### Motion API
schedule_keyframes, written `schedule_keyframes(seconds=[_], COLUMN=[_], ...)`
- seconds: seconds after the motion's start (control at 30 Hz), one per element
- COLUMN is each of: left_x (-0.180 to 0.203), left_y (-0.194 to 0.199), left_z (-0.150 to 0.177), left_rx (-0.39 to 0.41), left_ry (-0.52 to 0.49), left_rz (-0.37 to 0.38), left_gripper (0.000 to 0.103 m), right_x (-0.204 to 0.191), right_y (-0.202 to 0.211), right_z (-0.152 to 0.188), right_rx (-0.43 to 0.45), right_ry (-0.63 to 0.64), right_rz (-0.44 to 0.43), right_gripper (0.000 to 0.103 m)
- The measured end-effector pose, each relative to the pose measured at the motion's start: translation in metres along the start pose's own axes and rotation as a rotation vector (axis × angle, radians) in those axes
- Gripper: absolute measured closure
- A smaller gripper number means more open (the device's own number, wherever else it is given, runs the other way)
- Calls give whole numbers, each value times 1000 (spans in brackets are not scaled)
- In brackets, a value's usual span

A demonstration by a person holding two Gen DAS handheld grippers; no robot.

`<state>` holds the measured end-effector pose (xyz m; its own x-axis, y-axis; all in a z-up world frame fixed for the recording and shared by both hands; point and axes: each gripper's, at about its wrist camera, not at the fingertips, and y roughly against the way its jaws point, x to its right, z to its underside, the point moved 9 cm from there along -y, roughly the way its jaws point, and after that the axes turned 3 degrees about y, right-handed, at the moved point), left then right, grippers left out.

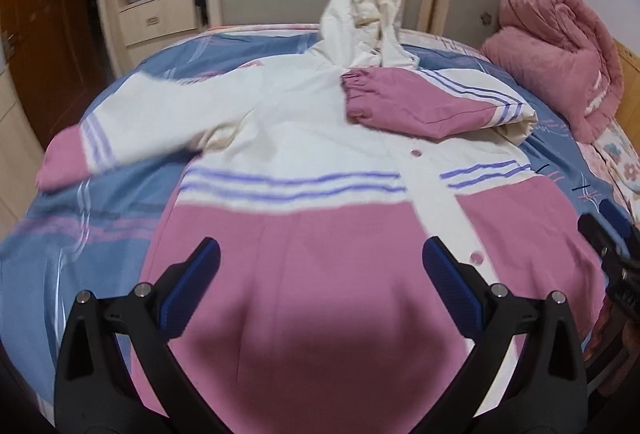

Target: Fold large clothes

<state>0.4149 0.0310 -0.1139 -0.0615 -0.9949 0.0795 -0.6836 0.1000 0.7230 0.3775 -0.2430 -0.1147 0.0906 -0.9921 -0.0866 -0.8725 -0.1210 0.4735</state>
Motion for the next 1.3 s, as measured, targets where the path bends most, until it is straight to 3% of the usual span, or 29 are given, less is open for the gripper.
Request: schedule_keyframes(seconds=[0.17, 0.4, 0.6, 0.63, 0.7, 0.73, 0.8, 0.83, 0.87, 1.07, 1.2, 1.3], left_x=[30, 48, 48, 49, 56, 59, 61, 61, 62, 47, 16, -19], left_y=[-42, -146, -226, -235, -253, -259, -261, -257, -250, -176, -158, -161], left_z=[-54, -117, -139, -140, -137, -135, -138, -141, -148, -197, -199, -181], left_rx=[-66, -162, -233, -243, -276, -291, -250, -222, -181, 85, 86, 49], left_ry=[-37, 10, 73, 77, 76, 80, 94, 94, 92, -31, -72, -47], left_rz=[88, 73, 6, 1, -14, -14, -57, -67, -79, -211, -287, -330], left_gripper=[2, 2, 2, 7, 28, 43, 50, 63, 68, 71, 71, 71], right_x=[12, 14, 18, 18, 20, 20, 22, 24, 25, 26, 19, 15], right_y=[-7, -17, -19, -19, -21, -23, -26, -27, -28, -36, -40, -44], right_z=[-6, -7, -8, -7, -5, -4, 0, 0, 1, 6, 8, 9], right_rx=[-2, -19, -24, -28, -34, -39, -56, -59, -58, -77, -85, -96], right_ry=[-64, -102, -112, -111, -106, -102, -91, -94, -99, -117, -93, -95], right_rz=[-7, -27, -37, -37, -34, -31, -29, -27, -25, -30, -35, -45], right_gripper=[1, 1, 1, 1, 1, 1, 1, 1, 1, 1, 1, 1])
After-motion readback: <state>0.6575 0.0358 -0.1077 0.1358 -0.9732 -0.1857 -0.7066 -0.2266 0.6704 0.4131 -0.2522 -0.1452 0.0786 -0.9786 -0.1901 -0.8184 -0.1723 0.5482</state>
